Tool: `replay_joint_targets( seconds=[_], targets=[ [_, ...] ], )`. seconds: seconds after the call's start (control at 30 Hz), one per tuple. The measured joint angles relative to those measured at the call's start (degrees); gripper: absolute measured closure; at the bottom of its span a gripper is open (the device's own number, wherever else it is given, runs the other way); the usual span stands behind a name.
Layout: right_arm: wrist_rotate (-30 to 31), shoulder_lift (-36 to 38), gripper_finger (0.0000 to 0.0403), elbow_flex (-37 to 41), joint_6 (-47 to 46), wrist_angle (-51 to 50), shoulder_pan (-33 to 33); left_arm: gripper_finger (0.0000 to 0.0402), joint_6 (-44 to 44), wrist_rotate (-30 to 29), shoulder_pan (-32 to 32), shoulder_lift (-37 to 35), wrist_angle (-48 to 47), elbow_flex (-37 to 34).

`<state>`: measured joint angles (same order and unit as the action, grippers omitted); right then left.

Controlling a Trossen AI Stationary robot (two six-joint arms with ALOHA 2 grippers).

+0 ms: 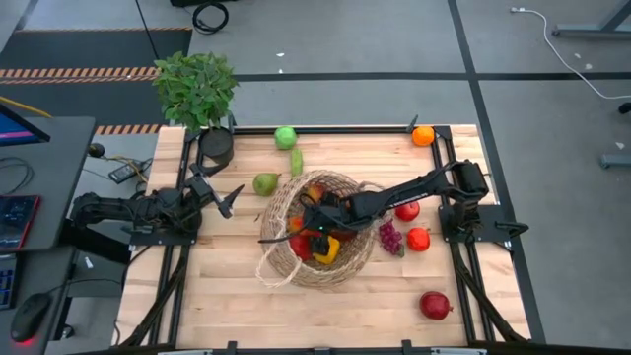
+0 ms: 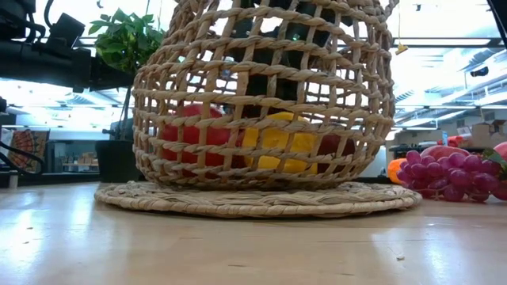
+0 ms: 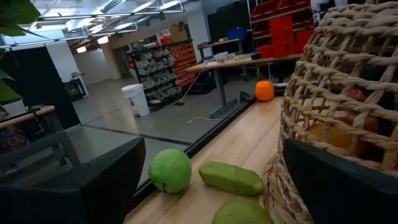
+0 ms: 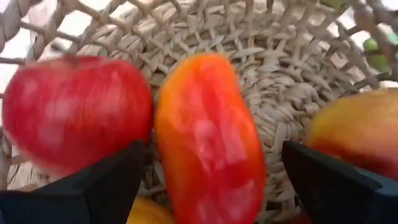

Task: Build produce basket
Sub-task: Put the mango into the woven basket, then put the top red apple into the woven basket

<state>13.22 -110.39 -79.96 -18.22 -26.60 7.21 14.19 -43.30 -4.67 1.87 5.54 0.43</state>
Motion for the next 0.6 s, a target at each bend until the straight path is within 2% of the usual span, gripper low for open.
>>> replay_joint_targets(
  seconds=[0.23,0.6],
  targets=[
    [-5.37,-0.02,0.0007,-1.17,0.53,-1.27,-1.43,0.0014,-0.01,0.01,0.00,-0.01,0.00,0.00],
    [-4.07,0.94,0.0008,-12.80,1.90,-13.87,-1.34,0.0014,0.02,0.01,0.00,-0.01,0.02,0.00]
  ],
)
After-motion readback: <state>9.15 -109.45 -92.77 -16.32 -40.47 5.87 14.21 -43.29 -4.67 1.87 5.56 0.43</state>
